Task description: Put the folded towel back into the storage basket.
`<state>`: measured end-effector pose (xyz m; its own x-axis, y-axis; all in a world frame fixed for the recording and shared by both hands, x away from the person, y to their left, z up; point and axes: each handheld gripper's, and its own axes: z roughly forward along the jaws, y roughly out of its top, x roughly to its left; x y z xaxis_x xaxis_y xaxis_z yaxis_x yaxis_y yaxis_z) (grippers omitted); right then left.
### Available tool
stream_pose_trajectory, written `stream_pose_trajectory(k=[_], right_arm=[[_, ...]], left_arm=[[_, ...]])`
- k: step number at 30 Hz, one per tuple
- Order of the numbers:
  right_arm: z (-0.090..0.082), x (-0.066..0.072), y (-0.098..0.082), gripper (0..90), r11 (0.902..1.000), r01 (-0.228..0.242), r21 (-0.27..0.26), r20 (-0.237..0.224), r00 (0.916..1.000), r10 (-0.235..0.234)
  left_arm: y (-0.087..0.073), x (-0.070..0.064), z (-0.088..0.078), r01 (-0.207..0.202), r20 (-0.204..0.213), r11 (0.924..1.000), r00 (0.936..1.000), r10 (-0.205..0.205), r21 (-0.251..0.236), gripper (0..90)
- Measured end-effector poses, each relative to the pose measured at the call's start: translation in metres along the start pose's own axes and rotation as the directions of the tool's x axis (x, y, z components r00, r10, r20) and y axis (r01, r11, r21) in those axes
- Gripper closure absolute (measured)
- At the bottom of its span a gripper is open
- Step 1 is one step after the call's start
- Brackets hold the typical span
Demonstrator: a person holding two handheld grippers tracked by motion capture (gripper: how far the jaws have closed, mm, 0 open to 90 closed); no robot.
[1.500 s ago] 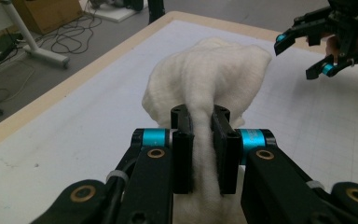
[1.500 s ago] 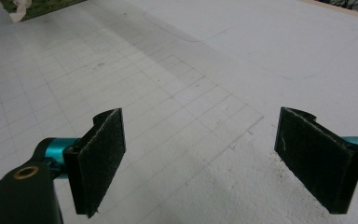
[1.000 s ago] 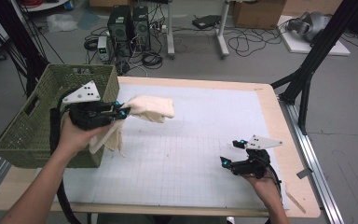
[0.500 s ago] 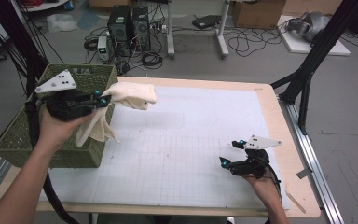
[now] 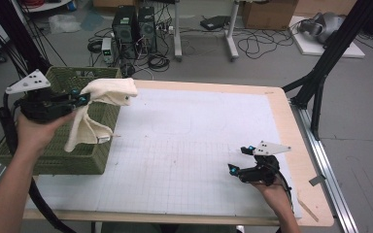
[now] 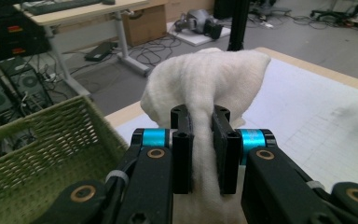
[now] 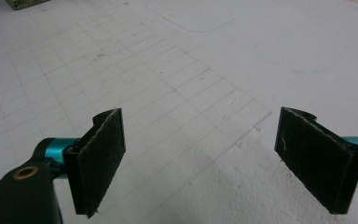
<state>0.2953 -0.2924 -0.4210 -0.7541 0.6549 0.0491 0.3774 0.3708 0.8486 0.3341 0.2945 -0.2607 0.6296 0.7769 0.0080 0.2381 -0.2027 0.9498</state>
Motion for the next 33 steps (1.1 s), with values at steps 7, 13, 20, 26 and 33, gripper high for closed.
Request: stream_pose_trajectory(k=[7,13,20,26,33], right_arm=[[0.002,0.001,0.000,15.4,1.0000,-0.001,0.009,-0.005,1.0000,0.001],[0.003,0.001,0.000,15.4,0.9999,0.004,0.012,-0.006,1.0000,-0.004],[0.004,0.001,-0.001,15.4,0.9998,-0.002,0.019,-0.010,0.9999,0.002],[0.005,0.001,-0.001,15.4,0.9998,0.000,0.021,-0.011,0.9999,0.000],[0.006,0.001,-0.001,15.4,0.9997,0.004,0.025,-0.014,0.9999,-0.004]], left_arm=[[-0.007,0.013,-0.012,0.024,-0.060,0.9997,0.9979,-0.024,0.003,80.1],[-0.017,0.020,-0.016,0.043,-0.095,0.9990,0.9946,-0.041,0.015,80.1],[-0.026,0.028,-0.022,0.065,-0.119,0.9977,0.9910,-0.062,0.018,80.1],[-0.030,0.034,-0.029,0.081,-0.140,0.9967,0.9871,-0.078,0.010,80.1],[-0.040,0.037,-0.029,0.084,-0.173,0.9958,0.9820,-0.077,0.036,80.0]])
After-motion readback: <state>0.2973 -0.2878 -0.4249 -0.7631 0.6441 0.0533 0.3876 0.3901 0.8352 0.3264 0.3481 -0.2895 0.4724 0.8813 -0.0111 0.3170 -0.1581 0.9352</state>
